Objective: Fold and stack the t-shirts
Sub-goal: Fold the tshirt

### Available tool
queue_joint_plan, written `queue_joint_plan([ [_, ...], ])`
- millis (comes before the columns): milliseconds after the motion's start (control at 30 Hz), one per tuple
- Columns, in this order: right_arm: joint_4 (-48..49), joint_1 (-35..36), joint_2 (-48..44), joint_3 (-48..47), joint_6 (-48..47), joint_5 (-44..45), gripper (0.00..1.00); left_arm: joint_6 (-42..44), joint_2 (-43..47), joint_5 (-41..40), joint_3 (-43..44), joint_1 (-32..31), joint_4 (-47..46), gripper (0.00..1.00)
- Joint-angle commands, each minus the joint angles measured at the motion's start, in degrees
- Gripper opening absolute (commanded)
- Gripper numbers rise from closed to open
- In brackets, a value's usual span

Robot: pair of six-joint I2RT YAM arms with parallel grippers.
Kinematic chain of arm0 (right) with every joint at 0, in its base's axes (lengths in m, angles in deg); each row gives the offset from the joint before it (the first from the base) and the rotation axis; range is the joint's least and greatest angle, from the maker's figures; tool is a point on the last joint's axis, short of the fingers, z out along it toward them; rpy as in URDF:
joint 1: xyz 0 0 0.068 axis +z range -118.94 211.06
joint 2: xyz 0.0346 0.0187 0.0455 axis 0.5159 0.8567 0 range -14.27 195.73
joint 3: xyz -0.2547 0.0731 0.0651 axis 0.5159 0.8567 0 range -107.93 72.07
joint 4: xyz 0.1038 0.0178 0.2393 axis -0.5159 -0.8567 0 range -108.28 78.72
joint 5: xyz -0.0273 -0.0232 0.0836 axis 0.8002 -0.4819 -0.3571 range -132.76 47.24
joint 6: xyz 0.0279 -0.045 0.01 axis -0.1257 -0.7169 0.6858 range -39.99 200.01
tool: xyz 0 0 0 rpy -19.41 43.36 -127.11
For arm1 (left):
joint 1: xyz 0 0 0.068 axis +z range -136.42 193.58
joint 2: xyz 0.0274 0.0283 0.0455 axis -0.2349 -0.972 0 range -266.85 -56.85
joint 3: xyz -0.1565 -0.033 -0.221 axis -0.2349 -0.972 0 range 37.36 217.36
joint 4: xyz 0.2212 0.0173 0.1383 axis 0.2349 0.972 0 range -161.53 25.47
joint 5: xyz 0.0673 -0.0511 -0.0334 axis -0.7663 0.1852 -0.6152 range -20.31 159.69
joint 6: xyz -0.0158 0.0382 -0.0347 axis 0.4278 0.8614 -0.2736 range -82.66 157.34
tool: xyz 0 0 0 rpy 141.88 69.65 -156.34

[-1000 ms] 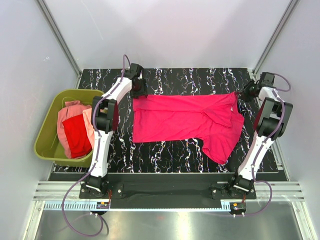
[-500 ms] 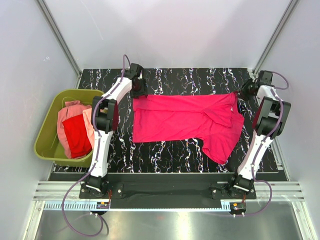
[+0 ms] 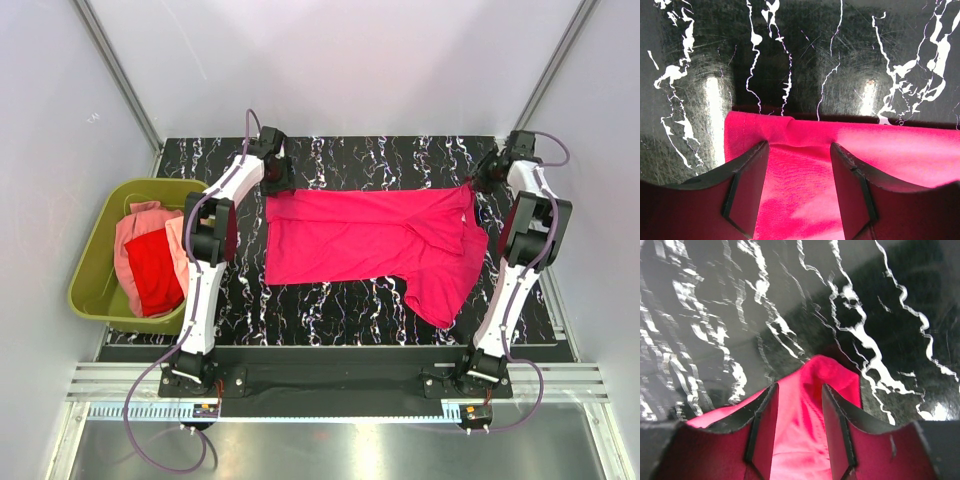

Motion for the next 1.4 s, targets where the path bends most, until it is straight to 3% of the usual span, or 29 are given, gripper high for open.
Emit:
queue_joint_plan([
  [0, -3.4, 1.0, 0.6, -2.4, -2.0, 3.4, 0.46, -0.1, 1.0, 0.6, -1.2, 0.4, -0.4, 0.59],
  [200, -4.9, 1.2, 1.9, -4.3, -2.4, 6.7, 0.39, -0.4, 0.7, 0.6, -1.1, 0.4, -0.4, 0.59],
  [267, -5.4, 1.2, 1.9, -4.2, -1.7, 11.5, 0.14, -0.6, 0.5, -0.2, -1.0, 0.4, 0.2, 0.58],
  [333, -3.2, 1.0, 0.3, -1.5, 0.3, 14.7, 0.06, -1.6, -0.3, -3.5, -0.2, 0.5, 1.8, 0.58],
  [433, 4.5, 0.4, -2.8, 4.8, 3.0, 11.9, 0.04, -2.1, -1.5, -4.1, 1.2, 0.7, 3.7, 0.58],
  [533, 16.1, -0.2, -6.0, 13.0, 6.7, 6.7, 0.09, -2.4, -1.8, -4.9, 1.3, 0.7, 3.7, 0.58],
  [667, 32.8, -1.9, -7.2, 21.6, 13.3, -0.6, 0.09, -2.5, -1.5, -4.4, 1.5, 0.7, 3.4, 0.58],
  [733, 35.0, -2.8, -7.0, 22.3, 16.0, -3.7, 0.08, -2.5, -1.2, -3.5, 1.6, 0.6, 2.9, 0.58],
  [800, 34.5, -3.1, -6.4, 21.2, 17.2, -5.6, 0.09, -2.4, -0.8, -2.1, 2.5, 0.7, 2.8, 0.59],
  [900, 31.6, -3.3, -8.8, 20.8, 16.8, -5.0, 0.27, -2.7, 1.5, 1.0, 2.8, 0.7, 2.0, 0.59],
  [933, 29.5, -3.4, -9.9, 20.4, 16.4, -2.6, 0.4, -2.8, 2.3, 1.4, 2.8, 0.6, 1.9, 0.59],
  [1033, 16.2, -3.7, -13.8, 16.6, 14.4, 3.7, 0.47, -3.2, 6.0, 1.3, 2.7, 0.7, 2.3, 0.64],
  [1067, 7.8, -3.7, -14.9, 13.5, 13.9, 5.3, 0.48, -3.7, 8.3, 0.9, 1.9, 0.7, 2.4, 0.65],
  [1167, -4.2, -3.6, -17.1, 11.3, 11.9, 8.3, 0.49, -4.5, 13.2, 1.0, -2.2, 0.6, 1.4, 0.67],
  [1367, -10.6, -2.3, -29.2, 24.3, 13.5, 9.8, 0.47, -2.9, 21.5, 2.6, -12.9, -2.9, 1.4, 0.67],
])
